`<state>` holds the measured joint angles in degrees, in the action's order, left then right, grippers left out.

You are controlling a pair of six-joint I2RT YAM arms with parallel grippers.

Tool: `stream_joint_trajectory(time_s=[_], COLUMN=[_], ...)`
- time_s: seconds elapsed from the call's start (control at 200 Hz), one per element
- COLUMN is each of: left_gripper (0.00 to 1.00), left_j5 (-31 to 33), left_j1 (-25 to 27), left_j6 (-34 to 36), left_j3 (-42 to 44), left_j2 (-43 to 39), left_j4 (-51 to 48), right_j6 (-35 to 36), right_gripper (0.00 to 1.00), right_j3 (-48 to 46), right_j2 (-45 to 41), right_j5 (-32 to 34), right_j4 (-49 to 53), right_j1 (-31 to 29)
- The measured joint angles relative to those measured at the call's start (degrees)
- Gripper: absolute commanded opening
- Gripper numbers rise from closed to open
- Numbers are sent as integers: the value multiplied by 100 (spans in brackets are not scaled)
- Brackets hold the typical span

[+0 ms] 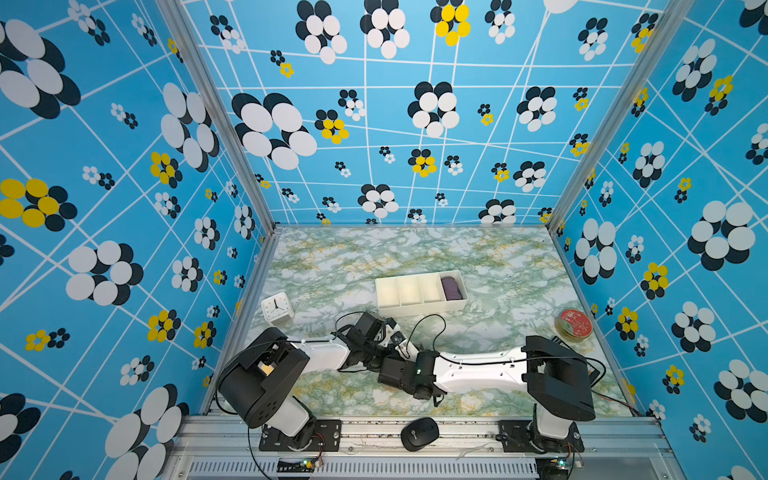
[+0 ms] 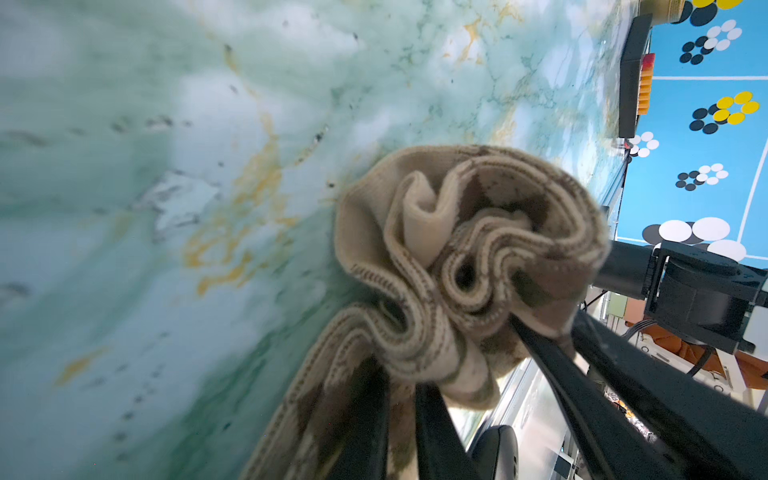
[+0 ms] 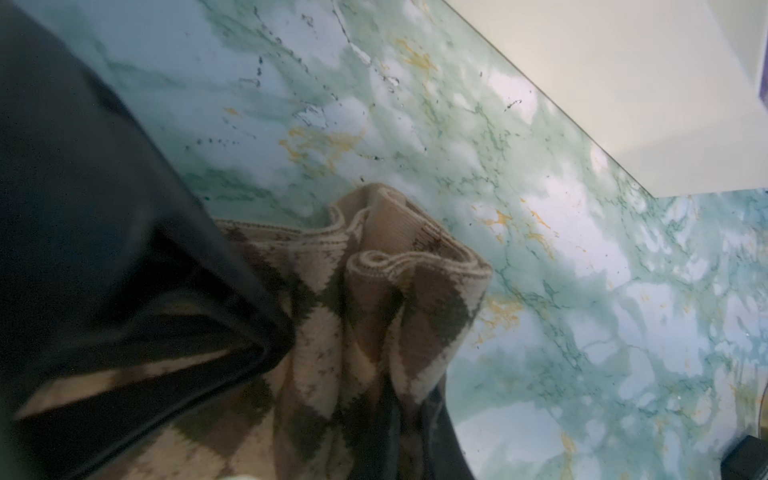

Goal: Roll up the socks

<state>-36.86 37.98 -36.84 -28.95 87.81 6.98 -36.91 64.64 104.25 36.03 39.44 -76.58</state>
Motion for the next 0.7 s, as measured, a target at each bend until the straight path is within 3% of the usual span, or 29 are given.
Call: stream_joint_trajectory(time_s=[0.4,0.7], left_gripper=[19,14], left_j5=[214,232], left_j1=[-52,-17], left_j6=[90,-70], left_j3=[-118,-155], left_j2=[-420,-616], left_j4=[-785,-811], right_j6=[-35,-151], right_gripper=[9,9], right_j3=[155,66], right_j2=[212,153], right_j5=[122,160], right_j4=[212,81], right_j1=[-20,-4])
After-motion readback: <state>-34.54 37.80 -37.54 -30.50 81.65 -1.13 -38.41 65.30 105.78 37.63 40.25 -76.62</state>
